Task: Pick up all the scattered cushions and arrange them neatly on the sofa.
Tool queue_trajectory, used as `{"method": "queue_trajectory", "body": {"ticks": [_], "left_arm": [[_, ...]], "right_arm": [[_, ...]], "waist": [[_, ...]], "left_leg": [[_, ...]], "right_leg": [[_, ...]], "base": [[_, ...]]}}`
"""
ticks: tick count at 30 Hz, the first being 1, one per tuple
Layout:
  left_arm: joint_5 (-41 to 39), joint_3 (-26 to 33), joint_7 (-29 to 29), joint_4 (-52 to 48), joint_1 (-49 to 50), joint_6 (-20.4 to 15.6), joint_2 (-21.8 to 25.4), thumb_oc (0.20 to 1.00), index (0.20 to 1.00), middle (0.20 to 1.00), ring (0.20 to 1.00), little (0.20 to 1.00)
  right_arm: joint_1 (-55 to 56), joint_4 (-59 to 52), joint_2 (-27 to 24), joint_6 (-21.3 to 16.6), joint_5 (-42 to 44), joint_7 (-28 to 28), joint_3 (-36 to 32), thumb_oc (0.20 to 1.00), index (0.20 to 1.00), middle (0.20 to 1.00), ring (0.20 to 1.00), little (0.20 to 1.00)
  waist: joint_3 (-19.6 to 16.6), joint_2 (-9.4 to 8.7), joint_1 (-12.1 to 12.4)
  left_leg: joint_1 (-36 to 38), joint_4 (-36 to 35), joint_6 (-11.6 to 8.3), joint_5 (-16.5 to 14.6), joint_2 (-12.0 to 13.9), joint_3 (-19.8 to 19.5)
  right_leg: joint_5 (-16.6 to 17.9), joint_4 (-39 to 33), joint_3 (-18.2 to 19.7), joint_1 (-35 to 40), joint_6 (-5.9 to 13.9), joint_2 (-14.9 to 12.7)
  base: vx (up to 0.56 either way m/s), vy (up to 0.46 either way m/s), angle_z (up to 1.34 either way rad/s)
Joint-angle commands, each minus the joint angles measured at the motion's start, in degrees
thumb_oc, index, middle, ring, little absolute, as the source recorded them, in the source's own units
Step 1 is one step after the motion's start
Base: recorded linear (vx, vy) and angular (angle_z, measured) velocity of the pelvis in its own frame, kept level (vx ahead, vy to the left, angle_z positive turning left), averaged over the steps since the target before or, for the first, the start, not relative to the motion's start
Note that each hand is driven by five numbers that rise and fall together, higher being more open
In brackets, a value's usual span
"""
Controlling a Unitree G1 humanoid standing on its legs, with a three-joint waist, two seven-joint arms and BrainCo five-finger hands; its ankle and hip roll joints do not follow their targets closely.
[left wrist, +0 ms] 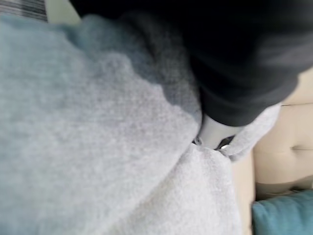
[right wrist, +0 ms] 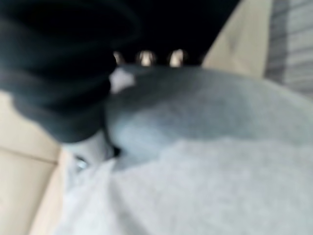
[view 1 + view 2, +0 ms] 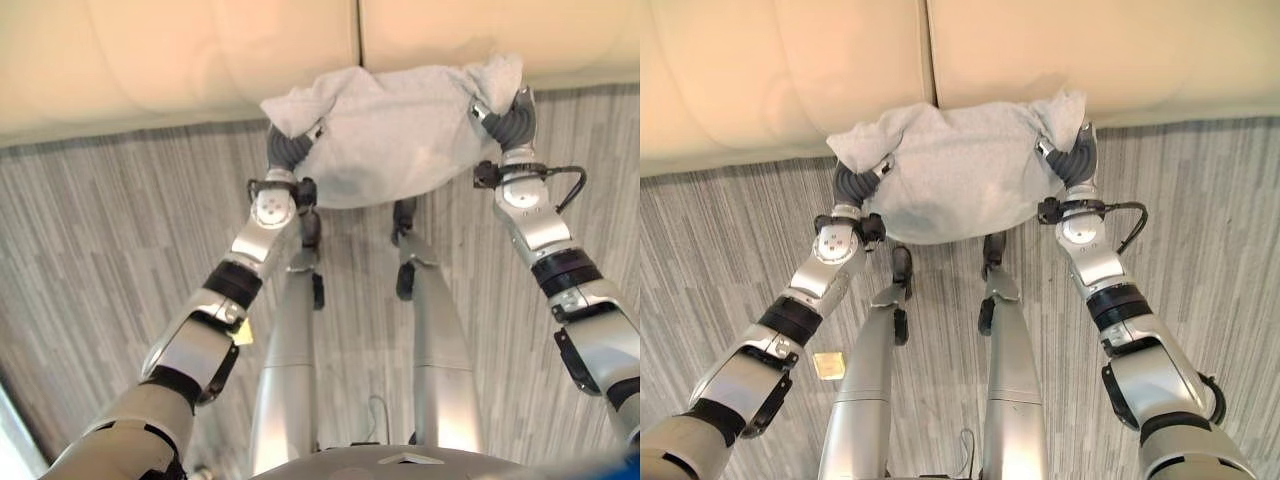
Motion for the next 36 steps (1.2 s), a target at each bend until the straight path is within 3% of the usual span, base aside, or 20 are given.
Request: {"method": "queue_trajectory", "body": {"ticks": [1, 7, 8, 13, 19, 21, 24, 26, 32, 36], "left_arm": [[2.3, 2.1, -2.2, -4.2, 3.0, -5.8, -2.0, 0.2, 0.2, 0.2, 0.2, 0.2], [2.2, 4.8, -3.7, -11.2, 14.0, -6.7, -2.7, 0.2, 0.2, 0.2, 0.2, 0.2], [3.6, 5.7, -4.1, -12.5, 17.4, -6.6, -2.1, 0.2, 0.2, 0.2, 0.2, 0.2], [5.6, 7.2, -5.9, -16.8, 27.4, -6.1, -0.8, 0.2, 0.2, 0.2, 0.2, 0.2], [5.8, 9.5, -8.2, -18.9, 36.4, -5.2, -0.4, 0.2, 0.2, 0.2, 0.2, 0.2], [5.6, 9.8, -8.7, -18.8, 37.1, -5.2, -0.5, 0.2, 0.2, 0.2, 0.2, 0.2], [4.8, 9.9, -10.0, -18.8, 39.4, -4.6, -1.7, 0.2, 0.2, 0.2, 0.2, 0.2], [5.2, 10.3, -10.7, -19.1, 41.2, -4.0, -1.5, 0.2, 0.2, 0.2, 0.2, 0.2], [7.3, 10.1, -12.2, -20.7, 44.7, -2.7, -0.6, 0.2, 0.2, 0.2, 0.2, 0.2], [9.3, 10.7, -12.3, -22.3, 45.0, -2.4, 1.4, 0.2, 0.2, 0.2, 0.2, 0.2]], "right_arm": [[3.5, -7.3, 3.1, -5.1, -3.4, 0.8, -1.7, 0.2, 0.2, 0.2, 0.2, 0.2], [14.3, -15.2, 4.9, -4.9, -6.3, 1.7, -5.0, 0.2, 0.2, 0.2, 0.2, 0.2], [18.0, -17.2, 5.2, -4.6, -7.1, 2.8, -5.5, 0.2, 0.2, 0.2, 0.2, 0.2], [27.2, -21.8, 4.5, -3.7, -8.9, 6.2, -5.9, 0.2, 0.2, 0.2, 0.2, 0.2], [36.4, -23.3, 4.7, -3.0, -8.9, 8.8, -8.5, 0.2, 0.2, 0.2, 0.2, 0.2], [37.3, -23.1, 5.0, -2.8, -8.7, 8.9, -9.2, 0.2, 0.2, 0.2, 0.2, 0.2], [39.9, -23.1, 6.1, -2.2, -8.6, 8.9, -10.6, 0.2, 0.2, 0.2, 0.2, 0.2], [40.9, -23.5, 6.6, -1.7, -8.7, 9.3, -10.8, 0.2, 0.2, 0.2, 0.2, 0.2], [43.3, -23.9, 7.7, -0.3, -9.8, 11.2, -10.6, 0.2, 0.2, 0.2, 0.2, 0.2], [43.2, -23.6, 9.2, -0.1, -10.6, 12.0, -10.0, 0.2, 0.2, 0.2, 0.2, 0.2]], "waist": [[-7.0, 0.08, -1.2], [-7.9, -0.25, -0.7], [-8.1, -0.57, -0.4], [-7.8, -1.28, 0.3], [-8.0, -2.37, 0.9], [-8.2, -2.53, 0.8], [-9.2, -2.46, -0.1], [-10.3, -2.34, -0.3], [-12.4, -2.91, 0.1], [-11.5, -2.38, -0.1]], "left_leg": [[6.7, -10.3, 0.19, 3.1, -1.4, -2.2], [21.3, -16.6, -0.68, 4.0, -1.5, -2.7], [27.0, -18.9, -0.85, 4.2, -1.3, -2.9], [38.6, -22.2, -1.15, 4.5, -0.6, -2.7], [45.5, -22.6, -2.54, 4.7, -0.2, -1.3], [45.1, -21.9, -2.51, 5.0, -0.3, -0.5], [47.1, -21.1, -0.82, 3.7, 1.0, 6.9], [49.1, -22.4, -0.15, 3.2, 1.3, 9.7], [54.3, -24.8, 2.32, 0.7, -0.3, 10.1], [59.3, -27.1, 4.92, -0.6, -1.0, 11.9]], "right_leg": [[-5.5, -1.9, 0.0, 9.0, 4.43, 0.7], [-5.1, -8.5, -1.9, 23.6, 4.62, 0.5], [-5.1, -11.3, -2.4, 29.5, 4.69, 0.5], [-5.5, -16.3, -3.6, 43.0, 4.64, 0.7], [-5.8, -23.5, -5.5, 55.4, 4.6, 1.1], [-5.5, -24.6, -6.4, 56.3, 4.73, 0.7], [-5.3, -26.3, -8.4, 59.2, 5.02, 0.3], [-4.8, -26.9, -8.8, 60.4, 5.38, 0.3], [-4.4, -25.4, -7.4, 63.3, 7.53, -1.1], [-2.1, -11.2, -4.9, 58.5, 10.35, -1.9]], "base": [[0.0, -0.032, 0.03], [0.04, -0.033, 0.04], [0.13, -0.041, 0.15], [0.11, -0.029, 0.05], [0.08, -0.041, 0.13], [0.01, -0.007, 0.33], [0.03, 0.051, 0.4], [0.12, 0.112, 0.38], [0.13, 0.162, -0.1], [0.08, 0.284, -0.26]]}}
